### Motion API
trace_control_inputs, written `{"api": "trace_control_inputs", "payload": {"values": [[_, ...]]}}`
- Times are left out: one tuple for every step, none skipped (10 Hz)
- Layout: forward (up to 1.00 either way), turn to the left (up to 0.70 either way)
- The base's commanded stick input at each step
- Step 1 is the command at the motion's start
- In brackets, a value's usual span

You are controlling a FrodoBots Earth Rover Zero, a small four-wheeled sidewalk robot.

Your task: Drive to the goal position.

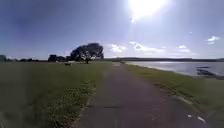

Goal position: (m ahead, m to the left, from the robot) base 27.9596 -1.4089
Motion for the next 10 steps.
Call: {"api": "trace_control_inputs", "payload": {"values": [[0.7,0.05],[0.7,-0.13],[0.7,-0.3],[0.7,-0.3],[0.7,0.05],[0.7,0.05],[0.7,0.05],[0.7,0.05],[0.7,0.05],[0.7,0.05]]}}
